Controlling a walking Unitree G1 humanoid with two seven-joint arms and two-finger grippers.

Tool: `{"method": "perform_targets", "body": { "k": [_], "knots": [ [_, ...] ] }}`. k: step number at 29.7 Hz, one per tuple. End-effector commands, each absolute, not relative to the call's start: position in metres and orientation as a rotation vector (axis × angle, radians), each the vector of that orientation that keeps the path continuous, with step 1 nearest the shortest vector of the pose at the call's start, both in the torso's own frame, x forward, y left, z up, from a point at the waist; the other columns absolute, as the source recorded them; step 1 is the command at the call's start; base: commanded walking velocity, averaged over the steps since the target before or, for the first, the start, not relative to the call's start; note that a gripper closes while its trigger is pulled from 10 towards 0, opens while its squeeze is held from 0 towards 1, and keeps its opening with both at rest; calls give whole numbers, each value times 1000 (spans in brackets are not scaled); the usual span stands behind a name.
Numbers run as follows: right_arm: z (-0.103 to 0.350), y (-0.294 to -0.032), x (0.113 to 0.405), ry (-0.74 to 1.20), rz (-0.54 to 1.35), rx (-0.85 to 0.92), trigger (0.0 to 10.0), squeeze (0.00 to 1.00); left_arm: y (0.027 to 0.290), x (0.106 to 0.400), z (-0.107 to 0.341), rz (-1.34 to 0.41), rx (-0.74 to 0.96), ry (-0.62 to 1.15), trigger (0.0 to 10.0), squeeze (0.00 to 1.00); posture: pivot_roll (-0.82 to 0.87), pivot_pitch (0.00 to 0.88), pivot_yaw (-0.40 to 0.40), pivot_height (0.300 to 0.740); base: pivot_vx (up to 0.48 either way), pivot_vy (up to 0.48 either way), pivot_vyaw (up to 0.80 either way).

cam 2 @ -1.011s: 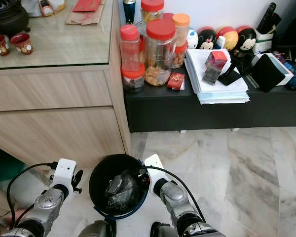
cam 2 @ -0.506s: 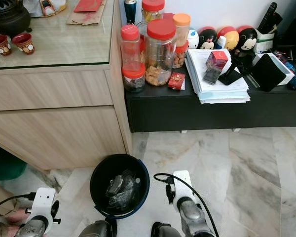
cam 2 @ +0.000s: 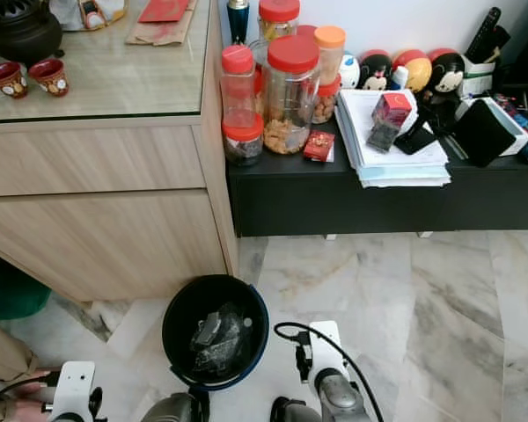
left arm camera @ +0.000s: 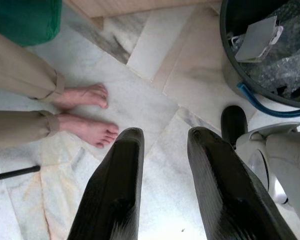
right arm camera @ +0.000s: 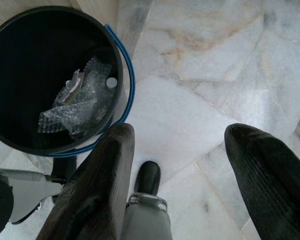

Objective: Picking trash to rubbish bin

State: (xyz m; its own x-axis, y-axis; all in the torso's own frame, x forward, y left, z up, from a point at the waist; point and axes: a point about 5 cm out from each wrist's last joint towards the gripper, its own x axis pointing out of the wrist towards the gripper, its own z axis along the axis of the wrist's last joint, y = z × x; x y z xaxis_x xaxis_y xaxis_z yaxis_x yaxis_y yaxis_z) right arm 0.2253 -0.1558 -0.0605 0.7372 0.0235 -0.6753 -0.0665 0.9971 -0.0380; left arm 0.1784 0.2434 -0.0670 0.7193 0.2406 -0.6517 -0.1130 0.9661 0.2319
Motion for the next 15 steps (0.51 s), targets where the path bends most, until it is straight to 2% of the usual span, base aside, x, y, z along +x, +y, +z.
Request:
{"method": "perform_targets", "body": {
  "k": [1,15],
  "knots": [
    [-67,-156,215,785,45,-44,10000,0,246,166,-73,216,167,793,10000,0,127,178,3,740,0,0,0],
    [-69,-158,212,797,40,-41,10000,0,245,166,-73,223,157,786,10000,0,129,185,-1,740,0,0,0]
  ]
}}
